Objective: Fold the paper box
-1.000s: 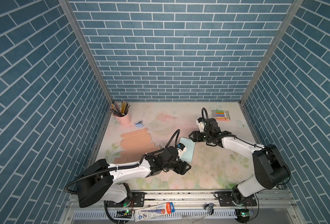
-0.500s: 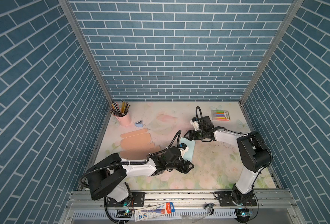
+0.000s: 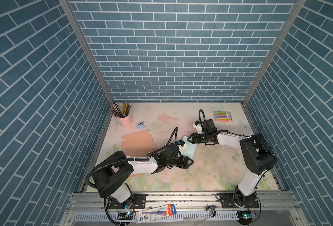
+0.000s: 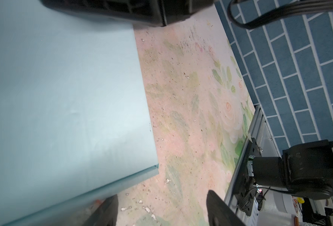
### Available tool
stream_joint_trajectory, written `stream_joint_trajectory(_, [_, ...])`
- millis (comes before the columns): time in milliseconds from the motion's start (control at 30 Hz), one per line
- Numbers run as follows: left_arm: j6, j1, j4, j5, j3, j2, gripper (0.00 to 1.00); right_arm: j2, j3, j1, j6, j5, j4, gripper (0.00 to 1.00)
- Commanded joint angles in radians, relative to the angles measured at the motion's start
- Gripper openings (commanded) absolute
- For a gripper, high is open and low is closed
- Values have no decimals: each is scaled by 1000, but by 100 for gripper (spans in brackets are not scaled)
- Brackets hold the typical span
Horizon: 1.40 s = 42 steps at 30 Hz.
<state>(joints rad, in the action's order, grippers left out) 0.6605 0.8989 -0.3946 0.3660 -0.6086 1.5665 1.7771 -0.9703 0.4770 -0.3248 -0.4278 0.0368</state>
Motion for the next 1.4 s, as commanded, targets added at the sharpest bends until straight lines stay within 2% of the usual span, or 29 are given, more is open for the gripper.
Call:
stream_joint_trajectory(0, [-23,-40,-20,19,-37,18,72,-51,37,-1,25,-6,1,66])
stream_joint_trajectory(200, [-55,-102,-15,46,-74,52,72,-95,96,-1,6,-4,-19,67])
stream_joint_trajectory(367, [-77,-154,-2,69,-99,69,71,-132,129,-1,6,45,-4,66])
stream_joint_trajectory(633, [-128,-211,49,83,-191,127,71,-140,122,-2,0,45,-1,66])
stream_joint_trajectory(1133, [-158,-314,75,115,-401,286,71,2,-32,-17,9,24,-1,66])
stream_joint_trajectory(1367, [-162,-352,78,138,-524,390,71,95,-160,-50,18,-2,7,66])
